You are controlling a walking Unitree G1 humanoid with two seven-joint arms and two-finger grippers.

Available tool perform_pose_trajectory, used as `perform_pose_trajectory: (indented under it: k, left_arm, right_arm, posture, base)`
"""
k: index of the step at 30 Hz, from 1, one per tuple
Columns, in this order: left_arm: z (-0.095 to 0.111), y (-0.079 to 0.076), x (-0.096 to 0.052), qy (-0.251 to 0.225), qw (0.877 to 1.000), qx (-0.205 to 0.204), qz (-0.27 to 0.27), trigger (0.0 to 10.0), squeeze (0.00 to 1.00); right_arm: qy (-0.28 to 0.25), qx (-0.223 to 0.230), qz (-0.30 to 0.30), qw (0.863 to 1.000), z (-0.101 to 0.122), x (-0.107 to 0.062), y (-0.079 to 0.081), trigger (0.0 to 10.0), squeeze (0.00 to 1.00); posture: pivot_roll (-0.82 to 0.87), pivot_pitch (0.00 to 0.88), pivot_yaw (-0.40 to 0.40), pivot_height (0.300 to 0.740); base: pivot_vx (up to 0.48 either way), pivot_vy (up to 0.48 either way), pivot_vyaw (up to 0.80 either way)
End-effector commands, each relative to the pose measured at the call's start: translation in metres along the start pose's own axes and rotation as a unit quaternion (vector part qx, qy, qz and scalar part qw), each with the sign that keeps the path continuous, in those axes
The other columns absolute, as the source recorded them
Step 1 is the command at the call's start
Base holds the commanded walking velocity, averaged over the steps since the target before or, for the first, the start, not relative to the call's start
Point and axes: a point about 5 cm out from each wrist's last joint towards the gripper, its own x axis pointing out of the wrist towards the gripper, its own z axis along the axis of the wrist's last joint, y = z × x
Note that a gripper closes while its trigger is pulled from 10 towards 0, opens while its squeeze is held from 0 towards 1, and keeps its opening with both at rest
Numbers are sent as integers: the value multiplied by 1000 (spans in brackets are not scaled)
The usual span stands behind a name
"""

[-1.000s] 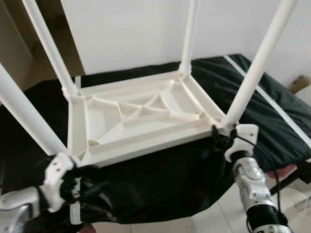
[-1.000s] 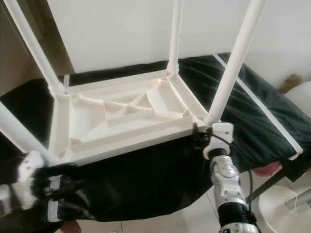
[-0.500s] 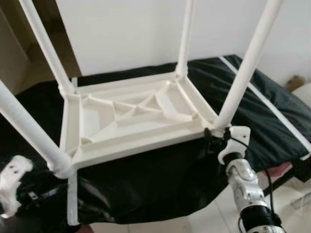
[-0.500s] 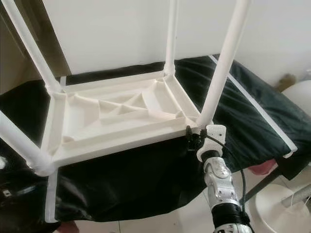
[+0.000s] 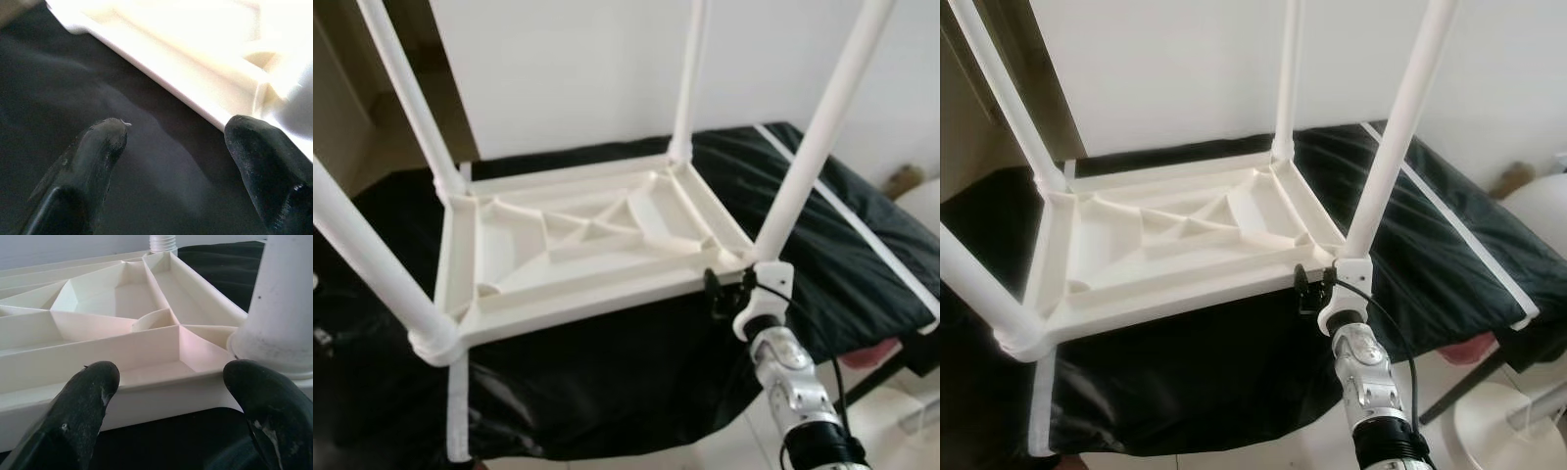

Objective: Building children table

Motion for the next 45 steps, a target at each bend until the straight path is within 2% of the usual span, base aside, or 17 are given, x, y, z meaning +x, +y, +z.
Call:
perform_pose_trajectory:
  k: [1, 9, 13, 20, 21, 22, 26, 27, 28, 30, 35, 36, 39, 41, 43, 44, 45]
  left_arm:
    - [-4, 22, 3, 6, 978, -4, 208, 10000, 0]
    - [24, 42, 24, -60, 959, -17, 278, 10000, 0]
    - [32, 37, 40, -86, 964, -22, 249, 10000, 0]
    - [47, 20, 65, -169, 968, -80, 170, 10000, 0]
    - [50, 17, 69, -182, 967, -88, 156, 10000, 0]
    - [62, 9, 78, -234, 959, -107, 122, 10000, 0]
    - [70, 1, 87, -275, 949, -126, 85, 10000, 0]
    - [73, -11, 94, -284, 949, -130, 35, 10000, 0]
    - [73, -11, 94, -284, 949, -130, 35, 10000, 0]
    - [80, -44, 107, -305, 940, -120, -93, 10000, 0]
    - [84, -65, 113, -311, 929, -113, -163, 10000, 0]
    - [85, -76, 114, -313, 924, -109, -189, 10000, 0]
    - [86, -86, 116, -312, 920, -105, -212, 10000, 0]
    - [87, -115, 119, -315, 904, -109, -267, 10000, 0]
    - [89, -140, 121, -314, 895, -109, -297, 10000, 0]
    - [89, -140, 121, -314, 895, -109, -297, 10000, 0]
    - [91, -152, 122, -316, 891, -110, -307, 10000, 0]
  right_arm:
    - [14, -1, 4, 1000, -5, -3, 5, 10000, 0]
    - [17, 0, -22, 1000, -11, -18, 12, 10000, 0]
    - [16, -4, -37, 999, -11, -24, 11, 10000, 0]
    - [17, -10, -58, 998, -11, -32, 9, 10000, 0]
    - [23, -12, -64, 998, -12, -33, 7, 10000, 0]
    - [34, -13, -87, 996, -17, -35, 2, 10000, 0]
    - [41, -19, -102, 994, -20, -35, -3, 10000, 0]
    - [43, -28, -107, 993, -19, -32, -6, 10000, 0]
    - [43, -28, -107, 993, -19, -32, -6, 10000, 0]
    - [53, -52, -136, 988, -16, -22, -16, 10000, 0]
    - [60, -65, -155, 984, -13, -15, -23, 10000, 0]
    - [64, -70, -158, 983, -11, -11, -26, 10000, 0]
    - [66, -78, -160, 982, -8, -8, -28, 10000, 0]
    - [68, -92, -154, 981, -5, -3, -28, 10000, 0]
    - [71, -93, -150, 982, -4, 1, -26, 10000, 0]
    - [71, -93, -150, 982, -4, 1, -26, 10000, 0]
    - [76, -91, -145, 982, -5, 3, -24, 10000, 0]
  posture:
    - [33, 0, 22, 740]
    - [3, 0, 36, 740]
    - [-15, 0, 45, 740]
    - [-37, 0, 57, 740]
    - [-37, 0, 57, 740]
    - [-42, 0, 52, 740]
    - [-39, 0, 41, 740]
    - [-39, 0, 41, 740]
    - [-39, 0, 41, 740]
    - [-33, 0, 31, 740]
    - [-30, 0, 26, 740]
    - [-28, 0, 22, 740]
    - [-23, 0, 15, 740]
    - [-19, 0, 12, 740]
    - [-18, 0, 10, 740]
    - [-18, 0, 10, 740]
    - [-16, 0, 8, 740]
  base:
    - [0, 0, 0]
    - [0, 0, 0]
    - [0, 0, 0]
    - [0, 0, 0]
    - [0, 0, 0]
    - [0, 0, 0]
    - [0, 0, 0]
    - [0, 0, 0]
    - [0, 0, 0]
    - [0, 0, 0]
    - [0, 0, 0]
    - [0, 0, 0]
    - [0, 0, 0]
    - [0, 0, 0]
    - [0, 0, 0]
    - [0, 0, 0]
    - [0, 0, 0]
